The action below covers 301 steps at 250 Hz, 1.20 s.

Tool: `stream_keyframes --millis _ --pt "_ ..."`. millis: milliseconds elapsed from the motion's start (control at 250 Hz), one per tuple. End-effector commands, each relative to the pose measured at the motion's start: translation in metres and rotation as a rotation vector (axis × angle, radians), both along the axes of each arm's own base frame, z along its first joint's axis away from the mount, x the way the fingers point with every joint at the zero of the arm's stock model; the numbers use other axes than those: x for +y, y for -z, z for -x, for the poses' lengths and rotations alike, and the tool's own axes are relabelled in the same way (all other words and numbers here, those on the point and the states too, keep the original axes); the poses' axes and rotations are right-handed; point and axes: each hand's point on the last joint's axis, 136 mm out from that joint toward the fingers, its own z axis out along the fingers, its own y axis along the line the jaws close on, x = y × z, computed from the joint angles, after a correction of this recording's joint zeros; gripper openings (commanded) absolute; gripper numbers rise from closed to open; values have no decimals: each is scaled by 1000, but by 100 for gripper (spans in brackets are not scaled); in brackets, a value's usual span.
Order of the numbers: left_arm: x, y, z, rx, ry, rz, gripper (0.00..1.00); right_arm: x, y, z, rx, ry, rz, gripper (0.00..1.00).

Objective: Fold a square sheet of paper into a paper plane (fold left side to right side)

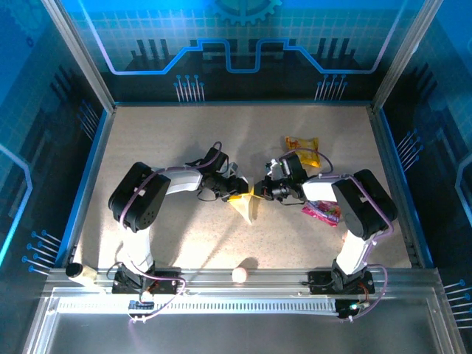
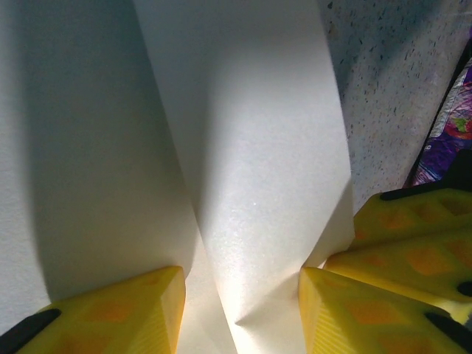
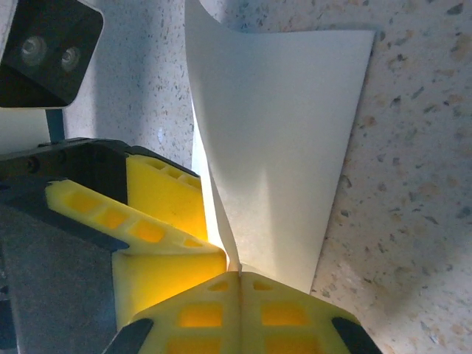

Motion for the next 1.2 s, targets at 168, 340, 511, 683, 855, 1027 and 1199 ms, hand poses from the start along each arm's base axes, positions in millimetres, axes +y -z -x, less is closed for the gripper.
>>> stream_keyframes --millis 168,340,511,683,855,1027,1199 --pt "5 23 13 56 29 -63 46 -8 15 -5 10 -12 106 0" --pt "5 22 12 54 29 -63 46 -5 22 -1 22 -30 125 0" --pt "5 23 12 57 32 -64 47 -4 28 0 30 -33 135 0" --pt "4 23 13 57 32 -65 46 -3 31 2 35 -38 142 0" --pt "4 23 13 57 34 -65 47 -2 32 2 33 -41 141 0" --pt "5 24 13 59 33 -66 46 0 31 1 26 -44 135 0" --pt "5 24 13 59 32 -69 46 -1 25 0 8 -39 143 0"
